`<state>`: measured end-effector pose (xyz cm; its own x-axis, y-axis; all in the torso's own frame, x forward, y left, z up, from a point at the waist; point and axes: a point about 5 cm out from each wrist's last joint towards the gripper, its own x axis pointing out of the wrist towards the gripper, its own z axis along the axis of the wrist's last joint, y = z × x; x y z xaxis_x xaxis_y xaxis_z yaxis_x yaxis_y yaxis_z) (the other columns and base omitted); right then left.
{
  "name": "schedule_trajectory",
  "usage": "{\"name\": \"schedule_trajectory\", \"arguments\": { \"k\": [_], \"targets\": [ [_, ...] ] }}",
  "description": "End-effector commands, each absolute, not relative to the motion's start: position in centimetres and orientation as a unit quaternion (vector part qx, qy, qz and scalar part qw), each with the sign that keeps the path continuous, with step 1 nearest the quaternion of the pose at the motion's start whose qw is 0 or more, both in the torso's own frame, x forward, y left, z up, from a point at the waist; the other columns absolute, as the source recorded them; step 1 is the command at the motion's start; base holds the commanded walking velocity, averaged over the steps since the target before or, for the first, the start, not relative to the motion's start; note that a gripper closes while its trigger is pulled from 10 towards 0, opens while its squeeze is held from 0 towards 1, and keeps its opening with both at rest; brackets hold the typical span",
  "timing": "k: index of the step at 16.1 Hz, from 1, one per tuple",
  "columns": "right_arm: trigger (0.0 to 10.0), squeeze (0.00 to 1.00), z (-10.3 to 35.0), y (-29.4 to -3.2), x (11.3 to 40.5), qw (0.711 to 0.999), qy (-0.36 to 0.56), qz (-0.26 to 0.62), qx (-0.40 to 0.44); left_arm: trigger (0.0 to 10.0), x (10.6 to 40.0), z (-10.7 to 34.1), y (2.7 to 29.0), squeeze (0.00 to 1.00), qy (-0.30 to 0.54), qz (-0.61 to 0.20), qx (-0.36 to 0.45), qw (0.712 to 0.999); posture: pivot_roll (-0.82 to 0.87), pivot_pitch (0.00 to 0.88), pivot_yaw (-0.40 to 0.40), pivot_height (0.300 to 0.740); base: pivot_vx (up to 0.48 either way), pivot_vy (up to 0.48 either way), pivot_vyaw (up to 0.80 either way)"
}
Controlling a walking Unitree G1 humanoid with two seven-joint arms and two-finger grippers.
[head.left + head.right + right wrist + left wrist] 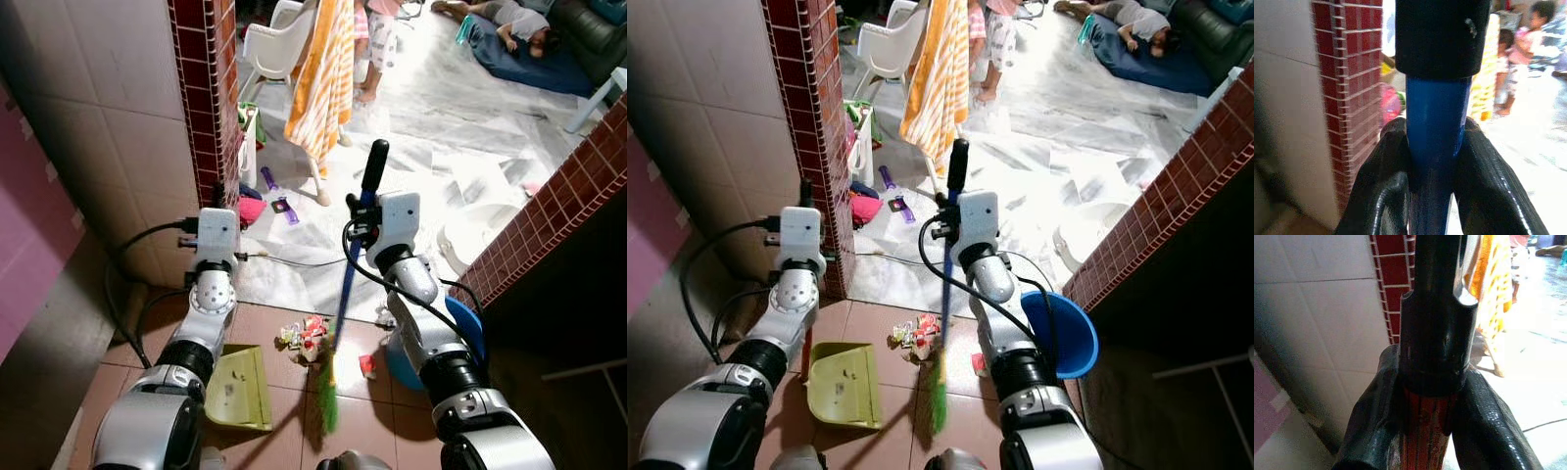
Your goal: Sweep floor
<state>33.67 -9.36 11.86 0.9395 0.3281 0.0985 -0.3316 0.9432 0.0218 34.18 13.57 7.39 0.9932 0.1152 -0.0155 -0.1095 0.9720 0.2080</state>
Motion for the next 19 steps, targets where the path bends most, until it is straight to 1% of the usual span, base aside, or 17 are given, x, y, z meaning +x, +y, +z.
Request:
{"name": "schedule_trajectory", "arguments": {
  "k": [1, 5, 8, 11, 14, 18, 19],
  "targets": [
    [10.0, 0.0, 12.9, -9.2, 33.7, 0.979, -0.062, 0.191, 0.047, 10.0, 34.1, 6.8, 12.6, 0.0, 0.032, 0.037, 0.098, 0.994, -0.1, 0.01, -0.098, 0.74, 0.0, 0.0, 0.0],
    [10.0, 0.0, 12.9, -8.7, 33.6, 0.965, -0.041, 0.25, 0.072, 10.0, 34.0, 6.5, 12.6, 0.0, 0.044, 0.032, 0.086, 0.995, -0.1, 0.01, -0.1, 0.74, 0.0, 0.0, 0.0],
    [10.0, 0.0, 13.2, -8.5, 33.2, 0.94, -0.02, 0.329, 0.089, 10.0, 34.1, 6.4, 12.3, 0.0, 0.047, 0.024, 0.081, 0.995, -0.1, 0.006, -0.105, 0.74, 0.0, 0.0, 0.0],
    [10.0, 0.0, 14.1, -8.8, 33.1, 0.925, -0.02, 0.367, 0.093, 10.0, 34.1, 6.4, 12.2, 0.0, 0.048, 0.022, 0.08, 0.995, -0.11, 0.001, -0.106, 0.74, 0.0, 0.0, 0.0],
    [10.0, 0.0, 16.1, -9.7, 33.9, 0.918, -0.06, 0.392, 0.009, 10.0, 34.2, 6.5, 12.0, 0.0, 0.05, 0.017, 0.081, 0.995, -0.11, 0.0, -0.108, 0.74, 0.0, 0.0, 0.0],
    [10.0, 0.0, 17.8, -10.8, 34.7, 0.916, -0.092, 0.387, -0.049, 10.0, 34.2, 6.4, 11.9, 0.0, 0.053, 0.014, 0.083, 0.995, -0.12, 0.0, -0.111, 0.74, 0.0, 0.0, 0.0],
    [10.0, 0.0, 18.1, -11.2, 35.0, 0.922, -0.1, 0.369, -0.058, 10.0, 34.2, 6.4, 11.8, 0.0, 0.054, 0.011, 0.083, 0.995, -0.12, 0.0, -0.111, 0.74, 0.0, 0.0, 0.0]
  ]
}}
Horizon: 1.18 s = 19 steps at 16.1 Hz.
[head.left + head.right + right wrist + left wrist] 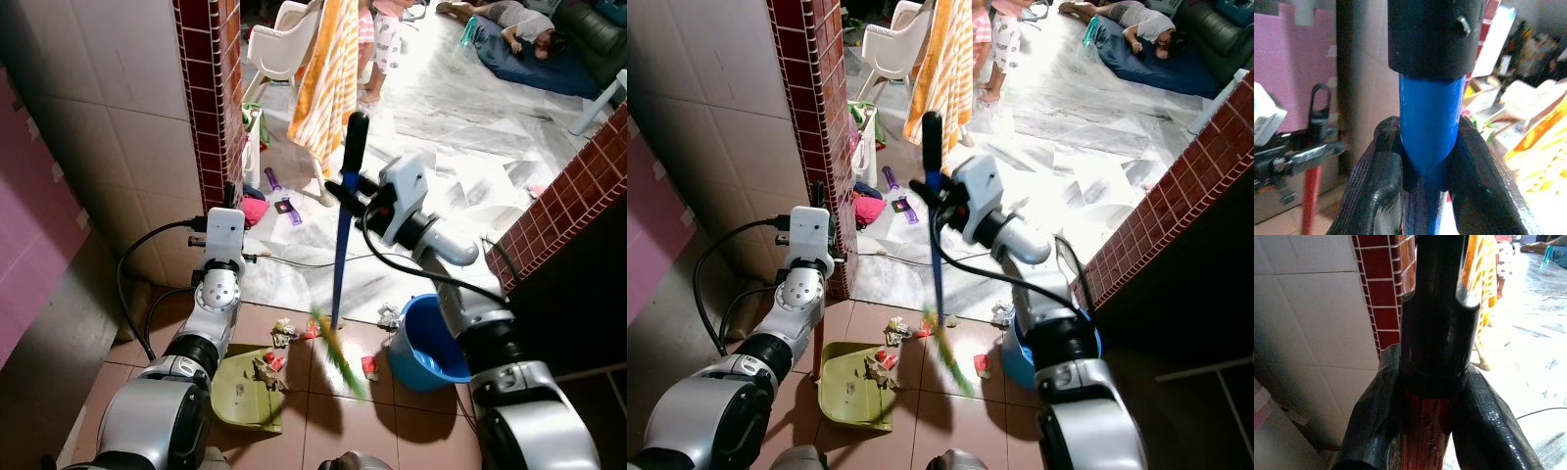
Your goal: Sweep floor
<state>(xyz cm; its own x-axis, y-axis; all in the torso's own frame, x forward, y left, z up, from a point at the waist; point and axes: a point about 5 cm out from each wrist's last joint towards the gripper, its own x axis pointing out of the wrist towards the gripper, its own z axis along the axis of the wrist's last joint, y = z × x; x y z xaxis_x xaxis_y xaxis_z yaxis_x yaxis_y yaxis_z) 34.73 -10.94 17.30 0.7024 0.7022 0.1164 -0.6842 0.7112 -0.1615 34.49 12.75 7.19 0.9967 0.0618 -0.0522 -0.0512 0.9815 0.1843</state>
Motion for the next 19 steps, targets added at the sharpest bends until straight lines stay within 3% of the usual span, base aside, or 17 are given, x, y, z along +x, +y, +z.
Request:
{"name": "schedule_trajectory", "arguments": {
  "k": [1, 5, 8, 12, 17, 19],
  "targets": [
    [10.0, 0.0, 18.0, -11.5, 35.3, 0.933, -0.107, 0.339, -0.058, 10.0, 34.2, 6.4, 11.8, 0.0, 0.054, 0.01, 0.082, 0.995, -0.12, 0.0, -0.111, 0.74, 0.0, 0.0, 0.0],
    [10.0, 0.0, 15.3, -11.1, 35.6, 0.965, -0.08, 0.247, -0.028, 10.0, 34.2, 6.5, 11.9, 0.0, 0.055, 0.011, 0.058, 0.997, -0.11, 0.0, -0.11, 0.74, 0.0, 0.0, 0.0],
    [10.0, 0.0, 13.6, -9.0, 34.4, 0.963, -0.079, 0.257, -0.022, 10.0, 34.3, 6.2, 12.3, 0.0, 0.073, 0.027, 0.001, 0.997, -0.1, 0.0, -0.112, 0.74, 0.0, 0.0, 0.0],
    [10.0, 0.0, 13.5, -7.1, 34.1, 0.96, -0.086, 0.266, -0.011, 10.0, 34.2, 6.1, 12.2, 0.0, 0.079, 0.02, -0.002, 0.997, -0.1, 0.0, -0.112, 0.74, 0.0, 0.0, 0.0],
    [10.0, 0.0, 15.1, -5.6, 34.5, 0.937, -0.049, 0.318, 0.138, 10.0, 34.3, 6.1, 12.1, 0.0, 0.081, 0.013, -0.002, 0.997, -0.1, 0.0, -0.113, 0.74, 0.0, 0.0, 0.0],
    [10.0, 0.0, 17.0, -5.9, 34.7, 0.928, -0.07, 0.335, 0.148, 10.0, 34.3, 6.1, 12.0, 0.0, 0.082, 0.011, -0.001, 0.997, -0.11, 0.0, -0.11, 0.74, 0.0, 0.0, 0.0]
  ]
}}
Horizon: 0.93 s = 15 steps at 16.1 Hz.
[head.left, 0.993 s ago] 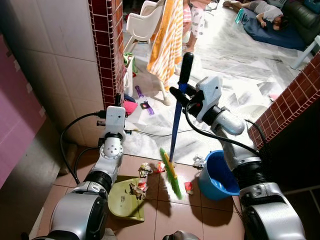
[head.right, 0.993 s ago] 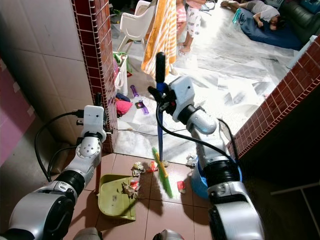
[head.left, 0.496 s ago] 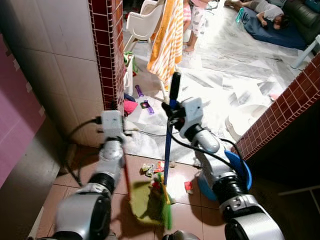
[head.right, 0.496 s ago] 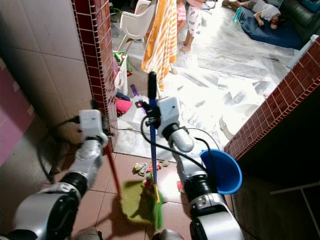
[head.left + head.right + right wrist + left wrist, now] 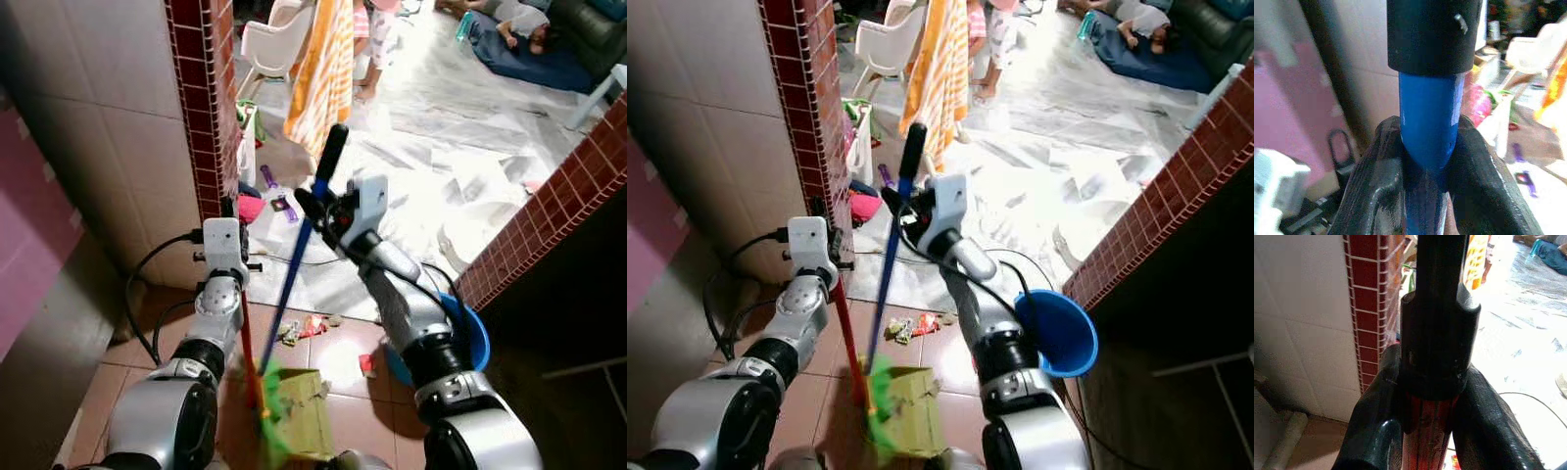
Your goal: Sweep floor
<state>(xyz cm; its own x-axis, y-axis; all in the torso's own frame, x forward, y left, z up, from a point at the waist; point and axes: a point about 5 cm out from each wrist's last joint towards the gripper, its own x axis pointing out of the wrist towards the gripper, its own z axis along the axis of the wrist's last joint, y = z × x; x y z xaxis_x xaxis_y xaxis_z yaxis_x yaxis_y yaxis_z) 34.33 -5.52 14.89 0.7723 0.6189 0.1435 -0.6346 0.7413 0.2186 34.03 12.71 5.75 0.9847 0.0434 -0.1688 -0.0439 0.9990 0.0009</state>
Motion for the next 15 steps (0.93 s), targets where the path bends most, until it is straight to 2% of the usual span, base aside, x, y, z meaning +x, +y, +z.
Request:
{"name": "schedule_trajectory", "arguments": {
  "k": [1, 3, 6, 10, 15],
  "targets": [
    [10.0, 0.0, 17.6, -6.0, 34.8, 0.927, -0.079, 0.338, 0.144, 10.0, 34.3, 6.1, 12.0, 0.0, 0.082, 0.01, 0.0, 0.997, -0.11, 0.0, -0.109, 0.74, 0.0, 0.0, 0.0],
    [10.0, 0.0, 19.7, -6.8, 35.3, 0.925, -0.114, 0.342, 0.124, 10.0, 34.3, 6.1, 12.0, 0.0, 0.082, 0.011, 0.001, 0.997, -0.11, 0.0, -0.104, 0.74, 0.0, 0.0, 0.0],
    [10.0, 0.0, 21.3, -8.3, 35.5, 0.928, -0.168, 0.33, 0.046, 10.0, 34.9, 7.5, 12.9, 0.0, 0.042, 0.032, 0.006, 0.999, -0.12, 0.0, -0.095, 0.74, 0.0, 0.0, 0.0],
    [10.0, 0.0, 21.5, -10.5, 35.3, 0.946, -0.198, 0.258, 0.008, 10.0, 36.1, 10.6, 14.9, 0.0, -0.036, 0.078, 0.003, 0.996, -0.1, 0.0, -0.094, 0.74, 0.0, 0.0, 0.0],
    [10.0, 0.0, 20.6, -12.3, 35.2, 0.96, -0.2, 0.192, -0.025, 10.0, 36.4, 14.8, 15.7, 0.0, -0.149, 0.076, -0.011, 0.986, -0.09, 0.0, -0.096, 0.74, 0.0, 0.0, 0.0]
  ]
}}
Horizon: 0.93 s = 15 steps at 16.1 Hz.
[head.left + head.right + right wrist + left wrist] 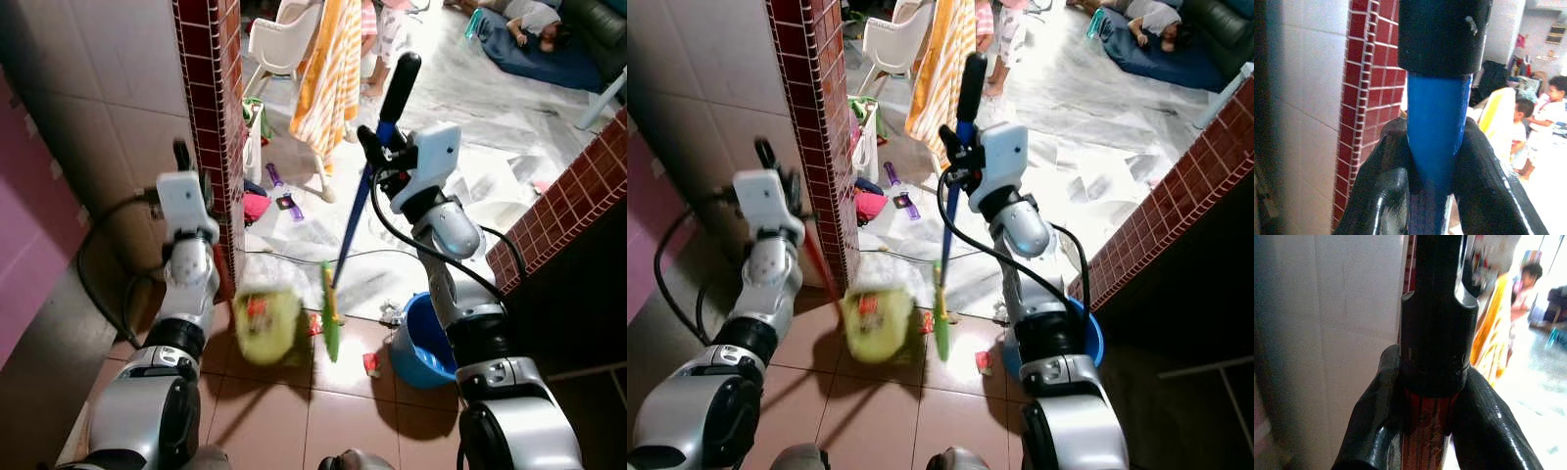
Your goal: Sweep floor
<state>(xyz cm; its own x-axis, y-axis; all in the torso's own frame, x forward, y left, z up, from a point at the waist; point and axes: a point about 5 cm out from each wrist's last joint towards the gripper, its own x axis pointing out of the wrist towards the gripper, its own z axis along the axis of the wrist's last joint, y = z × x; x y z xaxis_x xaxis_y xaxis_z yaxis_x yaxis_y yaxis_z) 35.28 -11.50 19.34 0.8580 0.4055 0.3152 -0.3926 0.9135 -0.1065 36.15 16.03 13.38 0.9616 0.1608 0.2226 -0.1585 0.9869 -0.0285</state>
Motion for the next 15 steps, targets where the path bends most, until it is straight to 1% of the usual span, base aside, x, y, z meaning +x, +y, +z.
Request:
{"name": "schedule_trajectory", "arguments": {
  "k": [1, 5, 6, 8, 9, 10, 11, 12, 15],
  "targets": [
    [10.0, 0.0, 20.1, -12.4, 35.1, 0.963, -0.194, 0.184, -0.028, 10.0, 36.2, 15.3, 15.8, 0.0, -0.161, 0.078, -0.008, 0.984, -0.06, 0.0, -0.103, 0.74, 0.0, 0.0, 0.0],
    [10.0, 0.0, 17.8, -11.4, 34.3, 0.972, -0.166, 0.166, -0.015, 10.0, 34.4, 16.3, 15.4, 0.0, -0.186, 0.058, -0.022, 0.981, -0.04, 0.0, -0.09, 0.74, 0.0, 0.0, 0.0],
    [10.0, 0.0, 17.1, -11.7, 34.4, 0.978, -0.15, 0.142, -0.016, 10.0, 33.9, 16.4, 15.2, 0.0, -0.186, 0.052, -0.022, 0.981, -0.03, 0.0, -0.086, 0.74, 0.0, 0.0, 0.0],
    [10.0, 0.0, 16.1, -12.5, 34.6, 0.988, -0.121, 0.101, 0.008, 10.0, 33.3, 16.2, 14.9, 0.0, -0.173, 0.044, -0.023, 0.984, -0.02, 0.0, -0.082, 0.74, 0.0, 0.0, 0.0],
    [10.0, 0.0, 15.7, -12.9, 34.7, 0.991, -0.107, 0.082, 0.0, 10.0, 33.0, 16.1, 14.7, 0.0, -0.171, 0.04, -0.021, 0.984, -0.02, 0.0, -0.076, 0.74, 0.0, 0.0, 0.0],
    [10.0, 0.0, 14.9, -13.2, 34.5, 0.993, -0.09, 0.077, 0.001, 10.0, 32.2, 16.1, 14.5, 0.0, -0.157, 0.029, -0.027, 0.987, -0.02, 0.0, -0.073, 0.74, 0.0, 0.0, 0.0],
    [10.0, 0.0, 14.5, -13.3, 34.4, 0.994, -0.08, 0.069, 0.02, 10.0, 31.8, 16.0, 14.4, 0.0, -0.142, 0.028, -0.031, 0.989, -0.02, 0.0, -0.073, 0.74, 0.0, 0.0, 0.0],
    [10.0, 0.0, 14.0, -13.8, 34.3, 0.996, -0.065, 0.047, 0.029, 10.0, 31.4, 15.9, 14.4, 0.0, -0.139, 0.024, -0.023, 0.99, -0.02, 0.0, -0.073, 0.74, 0.0, 0.0, 0.0],
    [10.0, 0.0, 13.4, -13.8, 33.9, 0.997, -0.057, 0.034, 0.028, 10.0, 30.5, 15.7, 14.0, 0.0, -0.133, -0.017, -0.004, 0.991, -0.01, 0.0, -0.071, 0.74, 0.0, 0.0, 0.0]
  ]
}}
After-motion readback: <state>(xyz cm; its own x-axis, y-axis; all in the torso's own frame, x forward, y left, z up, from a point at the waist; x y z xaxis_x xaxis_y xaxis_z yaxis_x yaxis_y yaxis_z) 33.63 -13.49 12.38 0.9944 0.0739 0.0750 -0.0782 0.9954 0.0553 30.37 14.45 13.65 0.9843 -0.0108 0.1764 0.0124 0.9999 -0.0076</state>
